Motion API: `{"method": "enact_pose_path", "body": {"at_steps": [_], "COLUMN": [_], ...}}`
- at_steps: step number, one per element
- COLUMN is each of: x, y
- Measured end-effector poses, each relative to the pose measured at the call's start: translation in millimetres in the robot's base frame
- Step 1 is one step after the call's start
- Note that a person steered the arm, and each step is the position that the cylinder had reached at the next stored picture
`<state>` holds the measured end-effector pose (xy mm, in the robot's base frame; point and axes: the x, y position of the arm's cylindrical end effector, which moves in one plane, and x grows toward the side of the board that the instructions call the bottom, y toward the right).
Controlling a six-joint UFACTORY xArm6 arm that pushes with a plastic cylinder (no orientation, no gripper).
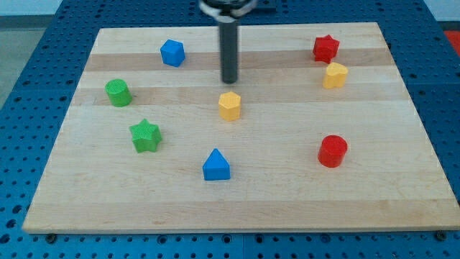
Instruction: Move the yellow hexagon slightly to the down
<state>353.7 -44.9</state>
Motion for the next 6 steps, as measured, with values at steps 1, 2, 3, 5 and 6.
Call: {"method": "enact_pose_path", "body": {"at_steps": [1, 2, 3, 5, 6], "x": [45.4, 45.9, 54.2, 86.2, 88.8], "y": [-27.9, -24.0, 8.2, 18.2, 18.2]}}
